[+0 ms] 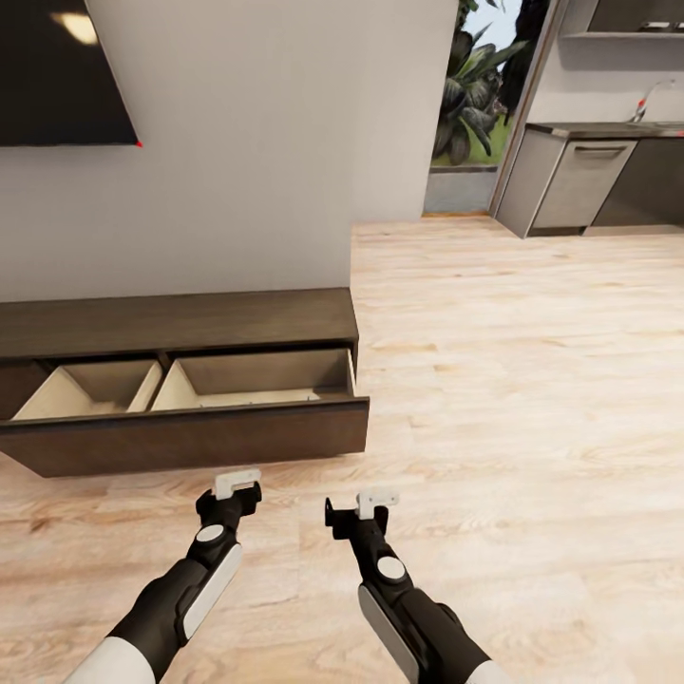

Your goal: Place each of the two pumpkins and all three candles from the living room inside a cabinet in the living room (use any cabinet), then make sure every cabinet is closed, and position the cauldron so it is next to a table in the living room.

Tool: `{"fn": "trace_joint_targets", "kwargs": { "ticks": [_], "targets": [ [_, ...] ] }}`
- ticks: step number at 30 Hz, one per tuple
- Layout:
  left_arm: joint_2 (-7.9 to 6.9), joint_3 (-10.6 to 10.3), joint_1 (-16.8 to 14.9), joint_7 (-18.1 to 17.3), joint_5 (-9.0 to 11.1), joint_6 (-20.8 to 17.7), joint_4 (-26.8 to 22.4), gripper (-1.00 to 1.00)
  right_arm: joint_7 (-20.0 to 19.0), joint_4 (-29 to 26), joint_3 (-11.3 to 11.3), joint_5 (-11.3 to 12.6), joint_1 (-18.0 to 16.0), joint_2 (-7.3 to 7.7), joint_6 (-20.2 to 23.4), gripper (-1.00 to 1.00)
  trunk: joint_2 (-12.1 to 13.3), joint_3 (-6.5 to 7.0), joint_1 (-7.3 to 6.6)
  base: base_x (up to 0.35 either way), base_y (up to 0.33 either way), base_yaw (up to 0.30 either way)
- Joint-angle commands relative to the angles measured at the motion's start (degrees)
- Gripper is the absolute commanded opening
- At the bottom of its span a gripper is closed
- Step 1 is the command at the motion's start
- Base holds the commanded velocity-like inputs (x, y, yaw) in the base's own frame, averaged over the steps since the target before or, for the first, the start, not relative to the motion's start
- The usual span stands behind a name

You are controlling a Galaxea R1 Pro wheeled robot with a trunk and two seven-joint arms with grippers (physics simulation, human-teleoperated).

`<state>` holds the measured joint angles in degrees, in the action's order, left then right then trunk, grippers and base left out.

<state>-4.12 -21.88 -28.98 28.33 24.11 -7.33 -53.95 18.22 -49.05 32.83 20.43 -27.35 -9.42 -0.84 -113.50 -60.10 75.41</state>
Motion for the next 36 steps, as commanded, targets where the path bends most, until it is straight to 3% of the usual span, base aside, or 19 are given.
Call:
{"fn": "trace_joint_targets", "kwargs": {
  "ticks": [1, 4, 10, 17, 26, 36],
  "targets": [
    [-0.3, -0.3, -0.04, -0.4, 0.28, -0.23, -0.1, 1.0, 0.41, 0.39, 0.26, 0.52, -0.26, 0.03, -0.5, 1.0, -0.44, -0.23, 0.22, 0.0, 0.0, 0.0],
    [-2.13, -0.28, 0.04, -4.95, 0.18, -0.18, -0.1, 1.0, 0.41, 2.23, 0.29, 0.45, -0.96, 0.02, -2.6, 1.0, -1.64, -0.77, 0.88, 0.0, 0.0, 0.0],
    [-3.02, -0.27, 0.06, -7.04, 0.16, 0.15, -0.12, 1.0, 0.56, 2.94, 0.23, 0.67, -1.19, 0.08, -3.82, 1.0, -4.05, -1.84, 2.2, 0.0, 0.0, 0.0],
    [-3.16, -0.27, 0.06, -7.47, 0.15, 0.21, -0.12, 1.0, 0.66, 2.81, 0.28, 0.36, -1.21, -0.12, -4.6, 1.0, -6.85, -3.1, 3.73, 0.0, 0.0, 0.0],
    [-3.16, -0.27, 0.06, -7.32, 0.07, 0.44, -0.14, 1.0, 0.67, 4.32, 0.86, 0.37, -1.21, -0.1, -17.58, 1.0, -10.46, -4.72, 5.71, 0.0, 0.0, 0.0],
    [-3.17, -0.27, 0.3, -6.68, 0.17, 3.59, -0.11, 1.0, 0.73, 4.92, 0.9, 0.37, -1.21, -0.16, -18.91, 1.0, -14.47, -6.51, 7.91, 0.0, 0.0, 0.0]
  ]
}}
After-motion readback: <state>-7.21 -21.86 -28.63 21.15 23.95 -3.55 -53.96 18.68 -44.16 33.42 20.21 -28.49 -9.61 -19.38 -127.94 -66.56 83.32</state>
